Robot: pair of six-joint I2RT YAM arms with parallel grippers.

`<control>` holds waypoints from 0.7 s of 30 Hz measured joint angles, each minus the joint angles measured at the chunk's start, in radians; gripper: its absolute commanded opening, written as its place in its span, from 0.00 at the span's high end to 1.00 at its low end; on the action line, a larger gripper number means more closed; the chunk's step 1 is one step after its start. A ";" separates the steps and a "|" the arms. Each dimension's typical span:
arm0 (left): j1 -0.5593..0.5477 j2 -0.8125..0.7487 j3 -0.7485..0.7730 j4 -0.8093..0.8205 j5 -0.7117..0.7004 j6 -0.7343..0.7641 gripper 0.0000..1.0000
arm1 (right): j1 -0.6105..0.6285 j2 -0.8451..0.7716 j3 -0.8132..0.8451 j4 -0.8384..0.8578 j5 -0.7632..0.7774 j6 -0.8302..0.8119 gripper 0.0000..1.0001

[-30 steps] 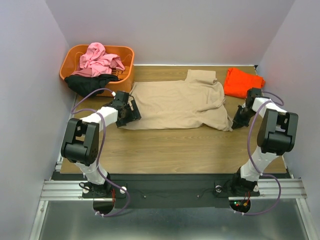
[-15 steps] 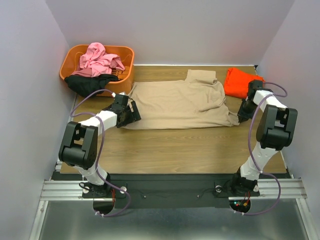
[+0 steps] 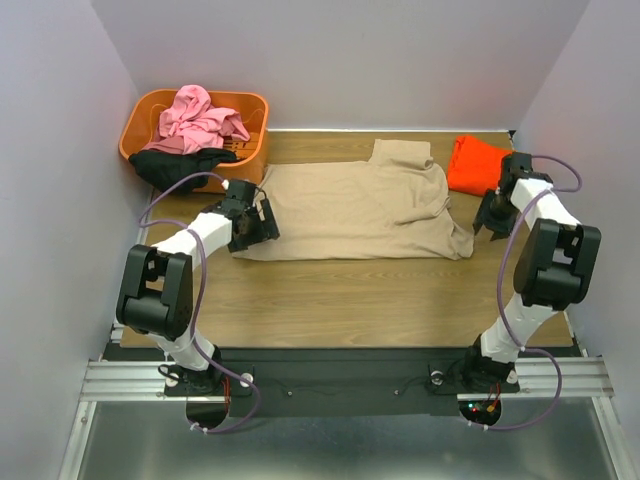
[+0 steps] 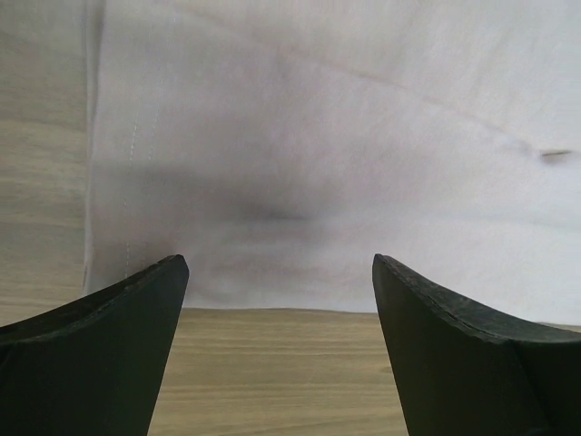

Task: Fold and stack the t-shirts
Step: Fold the tshirt

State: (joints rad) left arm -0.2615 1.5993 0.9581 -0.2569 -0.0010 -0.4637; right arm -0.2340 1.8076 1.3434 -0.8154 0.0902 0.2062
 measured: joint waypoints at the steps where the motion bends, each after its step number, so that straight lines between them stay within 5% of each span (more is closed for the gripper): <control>1: 0.000 0.000 0.030 -0.017 -0.001 0.001 0.05 | 0.007 -0.016 0.010 -0.001 -0.014 0.000 0.48; 11: -0.008 0.002 0.150 -0.027 -0.002 0.003 0.05 | 0.156 -0.064 0.052 0.043 -0.188 0.010 0.55; 21: -0.019 0.079 0.113 0.046 0.037 -0.023 0.05 | 0.148 -0.005 -0.044 0.055 -0.214 0.000 0.65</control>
State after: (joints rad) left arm -0.2802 1.6787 1.0706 -0.2111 0.0360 -0.4866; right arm -0.0864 1.8030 1.2995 -0.7601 -0.1234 0.2062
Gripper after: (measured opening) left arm 0.952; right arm 0.392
